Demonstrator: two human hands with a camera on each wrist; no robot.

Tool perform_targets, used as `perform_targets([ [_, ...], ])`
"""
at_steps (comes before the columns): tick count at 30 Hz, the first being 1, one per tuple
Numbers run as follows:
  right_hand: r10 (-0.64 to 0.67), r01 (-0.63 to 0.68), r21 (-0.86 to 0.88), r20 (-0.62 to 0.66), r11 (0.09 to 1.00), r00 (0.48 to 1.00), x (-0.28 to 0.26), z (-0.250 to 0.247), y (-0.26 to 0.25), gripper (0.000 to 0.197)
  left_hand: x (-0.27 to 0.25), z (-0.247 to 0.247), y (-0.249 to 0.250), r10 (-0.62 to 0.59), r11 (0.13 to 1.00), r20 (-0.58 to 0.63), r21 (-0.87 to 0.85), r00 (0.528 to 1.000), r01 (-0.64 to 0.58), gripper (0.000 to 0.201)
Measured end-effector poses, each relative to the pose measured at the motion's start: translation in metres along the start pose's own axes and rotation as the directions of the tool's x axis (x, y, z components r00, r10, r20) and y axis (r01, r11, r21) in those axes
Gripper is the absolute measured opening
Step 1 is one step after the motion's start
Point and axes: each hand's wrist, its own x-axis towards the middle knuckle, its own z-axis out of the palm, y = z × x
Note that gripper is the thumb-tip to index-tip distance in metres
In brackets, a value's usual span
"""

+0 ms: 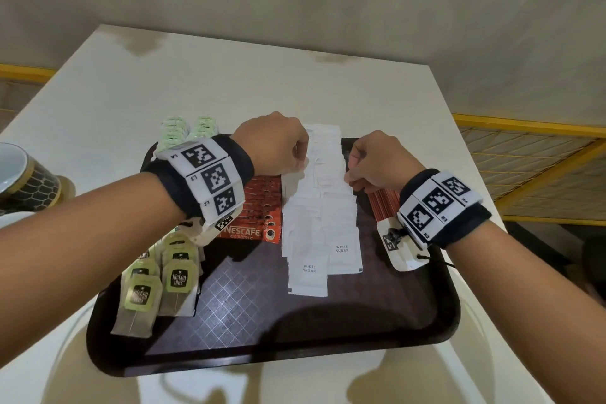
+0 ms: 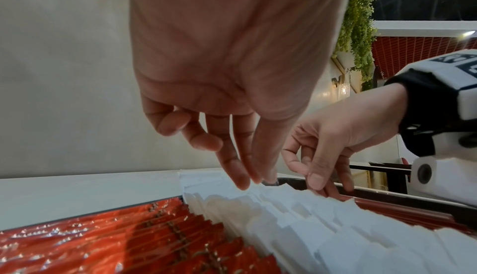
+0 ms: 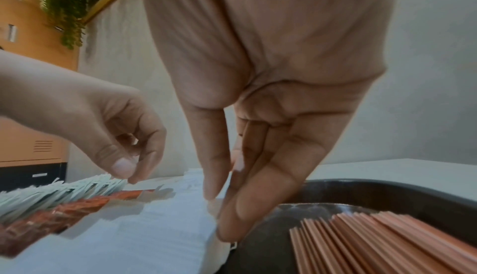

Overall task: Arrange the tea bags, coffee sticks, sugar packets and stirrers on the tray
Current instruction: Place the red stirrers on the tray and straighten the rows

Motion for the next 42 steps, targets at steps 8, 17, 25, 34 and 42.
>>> perform_targets([
  [8,0.015,-0.013,-0.049,0.044,0.999,0.999,-0.009,-0.006,0.008,0.02,-0.004,0.009,0.003,0.038,0.996,0.124,0.081,0.992,-0.049,0.006],
  [17,0.002,0.003,-0.049,0.091,0.999,0.996,-0.013,-0.005,0.01,0.021,-0.004,0.009,0.002,0.026,0.997,0.141,0.073,0.99,-0.036,0.012],
  [25,-0.024,0.025,-0.022,0.041,0.999,0.999,-0.011,0.0,0.011,0.017,-0.01,0.006,0.001,0.036,0.994,0.106,0.1,0.994,-0.046,0.013],
  [34,0.007,-0.008,0.01,0.125,1.0,0.992,-0.02,0.001,0.019,0.02,-0.014,0.013,0.005,0.157,0.982,0.172,0.077,0.972,-0.172,0.007],
  [42,-0.034,0.034,0.004,0.107,0.999,0.994,-0.019,0.0,0.019,0.025,-0.012,0.015,0.009,0.147,0.985,0.196,0.063,0.97,-0.162,0.013],
])
